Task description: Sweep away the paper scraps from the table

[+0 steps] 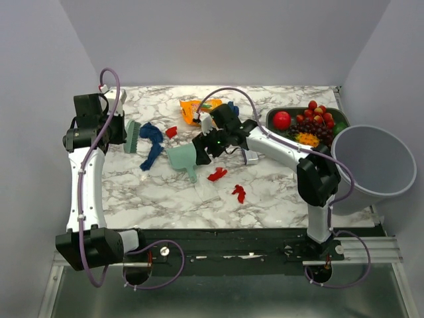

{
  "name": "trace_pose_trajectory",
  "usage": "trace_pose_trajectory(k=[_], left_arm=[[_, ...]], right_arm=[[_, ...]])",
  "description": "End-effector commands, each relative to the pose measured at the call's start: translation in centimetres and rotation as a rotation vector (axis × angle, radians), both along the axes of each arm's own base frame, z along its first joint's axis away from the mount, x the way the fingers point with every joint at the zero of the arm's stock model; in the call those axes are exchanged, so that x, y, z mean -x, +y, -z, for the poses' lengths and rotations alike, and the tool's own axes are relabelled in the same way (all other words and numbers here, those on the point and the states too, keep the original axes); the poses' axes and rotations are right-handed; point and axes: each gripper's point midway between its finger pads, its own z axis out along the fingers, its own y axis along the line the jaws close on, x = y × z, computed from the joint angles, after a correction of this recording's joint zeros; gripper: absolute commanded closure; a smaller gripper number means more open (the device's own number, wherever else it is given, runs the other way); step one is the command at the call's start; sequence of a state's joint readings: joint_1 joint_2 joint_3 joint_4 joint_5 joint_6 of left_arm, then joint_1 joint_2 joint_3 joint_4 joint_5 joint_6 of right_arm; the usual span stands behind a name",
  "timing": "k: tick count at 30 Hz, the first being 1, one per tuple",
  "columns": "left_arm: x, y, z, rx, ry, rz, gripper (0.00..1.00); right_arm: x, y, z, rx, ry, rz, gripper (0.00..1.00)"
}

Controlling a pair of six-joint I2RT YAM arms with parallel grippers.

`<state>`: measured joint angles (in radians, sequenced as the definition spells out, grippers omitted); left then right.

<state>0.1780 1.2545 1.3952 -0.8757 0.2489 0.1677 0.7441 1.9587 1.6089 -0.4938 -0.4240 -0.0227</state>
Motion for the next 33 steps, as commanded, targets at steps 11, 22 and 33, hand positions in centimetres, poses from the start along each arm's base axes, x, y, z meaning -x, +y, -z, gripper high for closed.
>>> trace_pose_trajectory(k=[11, 22, 33], left_arm=[[3.3, 0.5, -0.5, -0.028, -0.067, -0.03, 1.0], [4.0, 0.0, -0.7, -0.011, -0.083, -0.028, 1.0], [3.4, -0.7, -0.3, 0.028, -0.085, 0.002, 1.0]], right_arm=[[2.4, 4.1, 6.9, 0.175, 0.152, 0.187, 0.0], [2.6, 5.9, 8.5, 0.22, 0.145, 0.182, 0.19], [0.9, 5.0, 8.7, 0.261, 0.022, 0.123, 0.33]])
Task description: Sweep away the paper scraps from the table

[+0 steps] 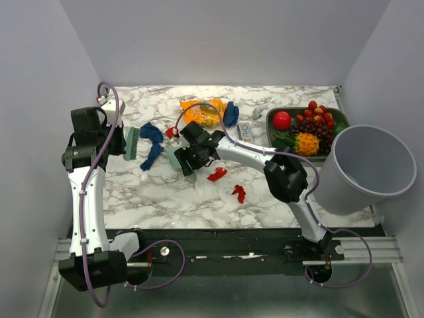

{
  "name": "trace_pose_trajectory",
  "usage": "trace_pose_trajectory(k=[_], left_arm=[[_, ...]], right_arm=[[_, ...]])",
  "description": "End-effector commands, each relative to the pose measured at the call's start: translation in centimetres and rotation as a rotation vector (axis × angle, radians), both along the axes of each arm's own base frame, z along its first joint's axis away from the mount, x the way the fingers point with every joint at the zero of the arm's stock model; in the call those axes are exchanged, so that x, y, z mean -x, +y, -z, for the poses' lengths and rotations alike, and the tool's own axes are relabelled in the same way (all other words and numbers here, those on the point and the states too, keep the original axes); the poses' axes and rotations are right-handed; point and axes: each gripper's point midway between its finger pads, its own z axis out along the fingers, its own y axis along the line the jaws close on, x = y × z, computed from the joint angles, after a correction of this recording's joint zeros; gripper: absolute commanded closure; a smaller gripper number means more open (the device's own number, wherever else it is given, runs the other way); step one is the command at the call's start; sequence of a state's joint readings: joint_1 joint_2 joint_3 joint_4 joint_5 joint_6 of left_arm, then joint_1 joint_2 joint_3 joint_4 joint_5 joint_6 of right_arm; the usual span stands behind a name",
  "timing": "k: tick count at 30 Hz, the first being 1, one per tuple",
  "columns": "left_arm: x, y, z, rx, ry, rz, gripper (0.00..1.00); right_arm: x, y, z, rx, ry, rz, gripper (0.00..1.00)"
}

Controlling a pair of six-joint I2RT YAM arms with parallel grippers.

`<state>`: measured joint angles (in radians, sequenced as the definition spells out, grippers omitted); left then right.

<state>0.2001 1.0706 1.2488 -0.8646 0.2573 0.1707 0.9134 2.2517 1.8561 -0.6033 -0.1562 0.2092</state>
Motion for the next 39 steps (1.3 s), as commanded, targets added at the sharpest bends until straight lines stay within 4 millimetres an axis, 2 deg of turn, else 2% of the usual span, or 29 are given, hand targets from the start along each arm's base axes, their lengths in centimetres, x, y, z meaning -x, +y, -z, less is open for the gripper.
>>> trace_pose_trajectory(k=[1, 4, 10, 14, 21, 30, 39], left_arm=[[-0.5, -0.5, -0.6, 0.038, -0.035, 0.018, 1.0], [-0.6, -0.8, -0.9, 0.048, -0.043, 0.026, 1.0], [-0.6, -1.7, -1.6, 0.078, -0.059, 0.065, 1.0], [-0.6, -2.1, -1.2, 0.091, -0.057, 0.089, 1.0], [-0.7, -2.6, -1.2, 0.105, -0.042, 0.12, 1.0], [-1.9, -3.0, -1.4, 0.136, -0.028, 0.151, 1.0], [-3.2, -2.9, -2.2, 0.138, -0.046, 0.157, 1.0]], right_arm=[[-1.2, -1.0, 1.1, 0.05, -0.061, -0.058, 0.34], [-2.2, -1.9, 1.0, 0.062, -0.091, -0.067, 0.39], [-4.0, -2.9, -0.2, 0.08, -0.197, -0.13, 0.4], [-3.0, -2.3, -1.1, -0.011, -0.166, -0.24, 0.4], [-2.8, -3.0, -1.1, 0.007, -0.216, -0.33, 0.35], [-4.2, -3.3, -1.5, 0.019, -0.299, -0.323, 0.37], [-3.0, -5.2, -0.1, 0.085, -0.248, -0.313, 0.4]])
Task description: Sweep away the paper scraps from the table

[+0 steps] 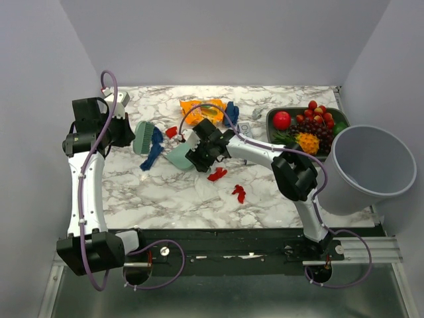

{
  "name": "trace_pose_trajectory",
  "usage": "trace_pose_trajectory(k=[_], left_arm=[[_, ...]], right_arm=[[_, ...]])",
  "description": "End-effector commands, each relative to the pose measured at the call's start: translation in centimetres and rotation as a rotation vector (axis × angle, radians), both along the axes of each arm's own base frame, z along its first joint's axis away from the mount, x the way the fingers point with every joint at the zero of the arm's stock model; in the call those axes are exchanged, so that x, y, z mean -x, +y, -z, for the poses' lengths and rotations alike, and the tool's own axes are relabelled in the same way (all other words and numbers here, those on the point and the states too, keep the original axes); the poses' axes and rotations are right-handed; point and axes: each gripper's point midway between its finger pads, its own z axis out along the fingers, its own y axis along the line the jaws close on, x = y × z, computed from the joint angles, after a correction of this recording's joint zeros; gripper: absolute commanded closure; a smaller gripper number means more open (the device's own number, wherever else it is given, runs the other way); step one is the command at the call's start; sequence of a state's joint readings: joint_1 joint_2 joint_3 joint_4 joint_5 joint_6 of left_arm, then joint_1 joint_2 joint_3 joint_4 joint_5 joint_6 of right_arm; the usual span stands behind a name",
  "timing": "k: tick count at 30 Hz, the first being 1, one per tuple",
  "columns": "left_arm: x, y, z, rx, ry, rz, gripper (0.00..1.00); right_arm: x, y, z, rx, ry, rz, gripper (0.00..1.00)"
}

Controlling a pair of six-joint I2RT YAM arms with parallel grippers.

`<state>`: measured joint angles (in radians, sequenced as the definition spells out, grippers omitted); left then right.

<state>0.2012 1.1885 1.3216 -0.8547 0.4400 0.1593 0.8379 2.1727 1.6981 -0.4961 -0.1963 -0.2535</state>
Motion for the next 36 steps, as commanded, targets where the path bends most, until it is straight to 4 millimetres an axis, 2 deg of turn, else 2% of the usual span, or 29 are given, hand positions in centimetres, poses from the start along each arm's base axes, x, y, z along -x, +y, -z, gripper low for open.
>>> trace_pose_trajectory(k=[1, 5, 13, 16, 17, 19, 20, 22, 25, 26, 28, 29, 31, 32, 33, 35, 36], left_arm=[[-0.8, -0.3, -1.8, 0.013, -0.057, 0.024, 1.0], [-0.7, -0.4, -2.1, 0.015, -0.065, 0.029, 1.0], [-0.3, -0.6, -1.8, 0.025, -0.059, 0.034, 1.0], [-0.4, -0.6, -1.8, 0.022, -0.063, 0.036, 1.0], [-0.5, -0.6, -1.7, 0.02, -0.065, 0.041, 1.0], [-0.8, -0.7, -1.7, 0.02, -0.065, 0.048, 1.0], [-0.9, -0.8, -1.7, 0.025, -0.067, 0.056, 1.0], [-1.5, -0.9, -1.8, 0.029, -0.073, 0.067, 1.0], [-2.8, -1.2, -2.5, 0.017, -0.098, 0.09, 1.0], [-3.1, -1.3, -2.7, 0.012, -0.107, 0.099, 1.0], [-4.3, -1.8, -3.7, -0.014, -0.138, 0.136, 1.0], [-4.6, -1.9, -4.0, -0.024, -0.146, 0.149, 1.0], [-5.4, -2.7, -4.4, -0.059, -0.156, 0.194, 1.0], [-5.6, -3.1, -4.3, -0.068, -0.153, 0.211, 1.0], [-5.4, -3.6, -4.1, -0.075, -0.135, 0.232, 1.0], [-5.3, -5.1, -3.7, -0.104, -0.122, 0.316, 1.0], [-4.5, -5.6, -3.1, -0.107, -0.086, 0.35, 1.0]], right_arm=[[0.5, -1.3, -0.2, 0.034, -0.007, 0.023, 0.41], [0.4, -1.9, -0.1, 0.052, -0.007, 0.066, 0.48], [-0.2, -1.8, -0.5, 0.047, -0.027, 0.068, 0.51], [-0.3, -2.1, -1.1, 0.046, -0.036, 0.061, 0.65], [-0.4, -2.1, -1.5, 0.042, -0.044, 0.058, 0.75], [-0.8, -2.6, -2.4, 0.038, -0.067, 0.063, 0.88], [-0.9, -2.8, -2.7, 0.032, -0.071, 0.071, 0.99], [-1.1, -3.1, -4.6, 0.003, -0.1, 0.057, 0.99], [-0.7, -3.9, -5.9, 0.005, -0.138, 0.011, 0.99], [-0.3, -4.5, -7.1, -0.006, -0.155, 0.007, 0.99], [0.1, -5.5, -8.2, -0.011, -0.168, -0.002, 0.99], [0.4, -6.1, -10.0, -0.035, -0.189, 0.001, 1.0], [1.8, -7.9, -10.5, -0.043, -0.147, -0.007, 1.0], [2.8, -8.6, -10.8, -0.054, -0.115, -0.023, 0.99], [4.7, -9.1, -12.1, -0.108, -0.069, -0.066, 0.99], [7.3, -11.3, -11.9, -0.091, 0.006, -0.111, 1.0], [8.4, -12.3, -13.1, -0.105, -0.007, -0.127, 0.99]])
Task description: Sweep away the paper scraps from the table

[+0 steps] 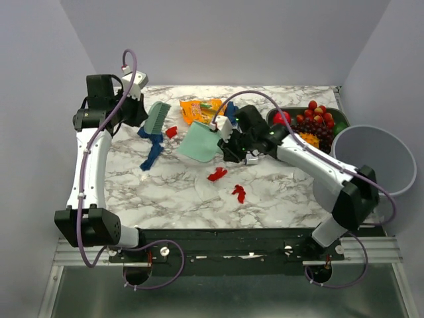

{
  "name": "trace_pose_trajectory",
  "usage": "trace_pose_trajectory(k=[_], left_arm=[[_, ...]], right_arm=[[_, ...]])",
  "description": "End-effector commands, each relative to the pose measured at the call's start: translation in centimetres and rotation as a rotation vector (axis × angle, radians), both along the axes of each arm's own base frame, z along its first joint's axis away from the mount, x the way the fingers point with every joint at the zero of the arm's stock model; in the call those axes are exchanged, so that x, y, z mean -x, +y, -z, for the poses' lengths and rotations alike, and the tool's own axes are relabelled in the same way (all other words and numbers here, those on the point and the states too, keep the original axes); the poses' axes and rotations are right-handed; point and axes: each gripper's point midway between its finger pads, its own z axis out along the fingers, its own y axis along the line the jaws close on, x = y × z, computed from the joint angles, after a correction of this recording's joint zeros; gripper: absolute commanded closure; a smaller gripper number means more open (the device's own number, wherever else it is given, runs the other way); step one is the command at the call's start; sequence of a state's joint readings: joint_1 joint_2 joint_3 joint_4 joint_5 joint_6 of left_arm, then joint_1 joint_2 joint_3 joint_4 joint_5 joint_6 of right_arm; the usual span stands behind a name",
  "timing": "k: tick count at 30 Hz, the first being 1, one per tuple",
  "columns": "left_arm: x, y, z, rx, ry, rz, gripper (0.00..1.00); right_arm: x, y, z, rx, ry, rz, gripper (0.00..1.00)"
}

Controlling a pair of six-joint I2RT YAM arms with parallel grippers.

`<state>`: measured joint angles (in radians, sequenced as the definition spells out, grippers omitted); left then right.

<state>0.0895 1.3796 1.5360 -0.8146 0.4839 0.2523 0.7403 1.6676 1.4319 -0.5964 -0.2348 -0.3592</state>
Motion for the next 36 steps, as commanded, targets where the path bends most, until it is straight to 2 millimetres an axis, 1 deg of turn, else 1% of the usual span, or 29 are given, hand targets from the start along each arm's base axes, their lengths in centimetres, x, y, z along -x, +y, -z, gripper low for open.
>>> trace_pose_trajectory(k=[1, 2, 3, 5, 6, 7, 8, 10, 11, 12, 14, 15, 17, 18, 19, 21, 22, 23, 24, 25, 26, 27, 28, 29, 30, 31, 33, 34, 36], left_arm=[[1.3, -2.6, 0.3, -0.079, 0.025, 0.171, 1.0], [1.6, -2.8, 0.6, -0.11, 0.029, 0.204, 1.0], [2.7, -3.7, 1.1, -0.123, 0.063, 0.24, 1.0], [3.5, -4.4, 1.4, -0.147, 0.085, 0.275, 1.0], [4.1, -4.6, 1.7, -0.151, 0.108, 0.284, 1.0], [4.2, -4.9, 1.8, -0.154, 0.12, 0.291, 1.0], [4.4, -4.9, 1.9, -0.165, 0.128, 0.29, 1.0], [5.0, -5.7, 2.7, -0.155, 0.168, 0.301, 1.0], [5.3, -5.8, 2.9, -0.143, 0.184, 0.303, 1.0], [5.9, -6.2, 3.1, -0.126, 0.207, 0.32, 1.0], [6.9, -6.5, 3.5, -0.122, 0.234, 0.348, 1.0], [7.6, -6.7, 3.5, -0.119, 0.255, 0.367, 1.0], [8.1, -7.7, 2.3, -0.114, 0.227, 0.403, 1.0], [8.3, -8.1, 1.9, -0.107, 0.224, 0.417, 1.0], [8.4, -9.0, 1.1, -0.09, 0.203, 0.448, 1.0], [8.2, -9.8, 0.6, -0.076, 0.183, 0.478, 1.0], [8.1, -10.4, 0.8, -0.062, 0.186, 0.497, 1.0], [8.1, -11.1, 0.9, -0.046, 0.184, 0.512, 1.0], [7.4, -11.7, 0.8, -0.034, 0.16, 0.518, 1.0], [7.2, -12.3, 1.2, -0.017, 0.17, 0.524, 1.0], [7.2, -13.3, 1.0, 0.01, 0.168, 0.54, 1.0], [6.7, -14.1, 0.5, 0.059, 0.166, 0.523, 1.0], [6.7, -14.9, 0.5, 0.1, 0.184, 0.53, 1.0], [7.0, -15.9, 0.3, 0.156, 0.194, 0.551, 1.0], [6.7, -16.8, -0.3, 0.221, 0.197, 0.542, 1.0], [7.0, -17.3, 0.5, 0.249, 0.225, 0.545, 1.0], [6.6, -18.4, 0.6, 0.287, 0.207, 0.543, 1.0], [6.9, -18.6, 1.3, 0.309, 0.237, 0.528, 1.0], [6.9, -19.4, 1.0, 0.339, 0.213, 0.56, 1.0]], right_arm=[[7.0, -4.8, 0.4, 0.032, 0.142, -0.134, 0.99], [7.8, -5.8, 0.6, 0.051, 0.142, -0.129, 0.99], [8.3, -6.9, 1.1, 0.075, 0.136, -0.12, 0.99], [10.0, -9.3, 1.5, 0.104, 0.113, -0.112, 0.99], [10.3, -10.2, 1.4, 0.11, 0.091, -0.099, 0.99], [10.7, -10.9, 1.5, 0.116, 0.077, -0.085, 0.99], [11.6, -12.1, 1.8, 0.113, 0.054, -0.071, 0.99], [11.9, -13.6, 1.9, 0.122, 0.025, -0.021, 0.99], [12.0, -14.2, 1.0, 0.099, -0.017, 0.003, 0.99], [12.1, -14.9, 1.4, 0.111, -0.024, 0.03, 1.0], [12.1, -15.4, 1.0, 0.102, -0.067, 0.031, 0.99], [11.8, -16.1, 0.9, 0.12, -0.1, 0.061, 0.99], [10.9, -16.8, 0.8, 0.139, -0.143, 0.112, 0.99], [10.4, -17.3, 0.0, 0.126, -0.171, 0.153, 0.99], [9.7, -17.6, -1.6, 0.089, -0.191, 0.221, 0.99], [9.4, -17.6, -4.0, 0.026, -0.223, 0.267, 0.99], [9.3, -17.4, -6.2, -0.03, -0.251, 0.289, 1.0], [8.9, -17.7, -6.9, -0.035, -0.268, 0.325, 1.0], [8.7, -17.9, -7.7, -0.041, -0.275, 0.351, 0.99], [7.8, -18.7, -7.6, -0.014, -0.261, 0.42, 0.99], [7.7, -19.3, -9.1, -0.025, -0.253, 0.45, 1.0], [7.3, -19.7, -9.2, -0.025, -0.229, 0.477, 1.0], [6.4, -21.4, -9.4, -0.006, -0.23, 0.557, 0.99], [5.8, -21.9, -9.5, 0.022, -0.227, 0.577, 1.0], [5.6, -22.3, -9.4, 0.047, -0.229, 0.576, 0.99], [5.5, -22.5, -9.4, 0.085, -0.246, 0.542, 0.99], [5.8, -22.8, -9.2, 0.116, -0.256, 0.51, 0.99], [5.8, -23.2, -9.0, 0.139, -0.263, 0.512, 0.99], [6.5, -24.0, -8.4, 0.171, -0.245, 0.532, 1.0]])
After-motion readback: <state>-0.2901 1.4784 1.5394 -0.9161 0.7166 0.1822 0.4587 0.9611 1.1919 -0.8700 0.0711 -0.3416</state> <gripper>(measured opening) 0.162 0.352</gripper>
